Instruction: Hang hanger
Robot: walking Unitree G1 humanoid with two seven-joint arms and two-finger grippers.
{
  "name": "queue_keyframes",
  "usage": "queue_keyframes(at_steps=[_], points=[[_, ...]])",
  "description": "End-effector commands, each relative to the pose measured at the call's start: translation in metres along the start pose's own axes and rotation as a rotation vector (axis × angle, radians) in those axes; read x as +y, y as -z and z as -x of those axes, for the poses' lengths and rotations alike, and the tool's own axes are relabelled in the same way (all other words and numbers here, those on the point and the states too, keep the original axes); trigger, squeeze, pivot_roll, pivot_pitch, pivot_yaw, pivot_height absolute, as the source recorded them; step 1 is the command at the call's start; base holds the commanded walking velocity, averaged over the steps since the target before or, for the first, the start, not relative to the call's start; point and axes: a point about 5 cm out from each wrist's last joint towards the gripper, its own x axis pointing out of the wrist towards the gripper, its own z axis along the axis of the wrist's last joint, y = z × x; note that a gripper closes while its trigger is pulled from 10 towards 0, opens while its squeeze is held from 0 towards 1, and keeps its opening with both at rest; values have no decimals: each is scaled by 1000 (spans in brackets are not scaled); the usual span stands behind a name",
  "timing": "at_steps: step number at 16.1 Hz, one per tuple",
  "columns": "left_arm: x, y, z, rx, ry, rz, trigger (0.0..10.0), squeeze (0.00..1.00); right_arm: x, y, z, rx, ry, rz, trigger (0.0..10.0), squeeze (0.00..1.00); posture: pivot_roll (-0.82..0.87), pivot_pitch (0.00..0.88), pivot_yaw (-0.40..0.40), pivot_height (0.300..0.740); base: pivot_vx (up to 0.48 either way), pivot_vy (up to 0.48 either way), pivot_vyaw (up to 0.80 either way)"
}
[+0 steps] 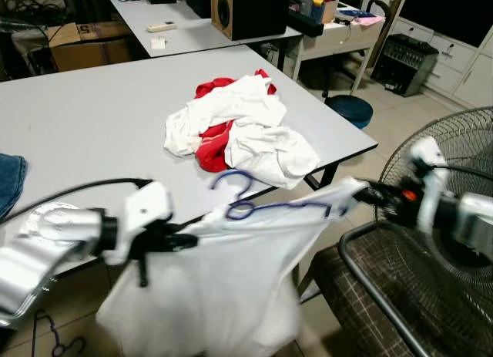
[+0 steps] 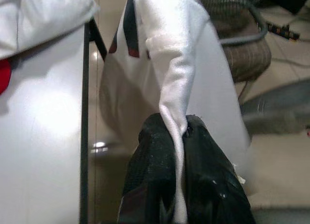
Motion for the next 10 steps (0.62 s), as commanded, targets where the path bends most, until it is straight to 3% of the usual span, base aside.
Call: queue_keyframes(at_steps=[1, 4, 6, 9, 10], points=[[3, 3, 8, 32, -3, -10, 0, 0, -1, -6, 10, -19, -55, 58, 0, 0, -57, 0, -56, 740, 0, 0, 0], [2, 1, 9, 34, 17, -16, 0, 0, -4, -9, 18, -40, -105, 70, 0, 0, -51, 0, -59, 740, 0, 0, 0], [-2, -6, 1, -4, 54, -33, 0, 0, 1, -9, 14, -45, -170, 72, 0, 0, -53, 0, -64, 740, 0, 0, 0], [1, -28, -5, -159, 20, 1, 0, 0, -3, 10, -3, 44, -84, 70, 0, 0, -55, 0, -68, 740, 0, 0, 0], [2, -30, -4, -162, 13, 1, 0, 0, -4, 15, -6, 75, -63, 76, 0, 0, -55, 0, -68, 740, 0, 0, 0]])
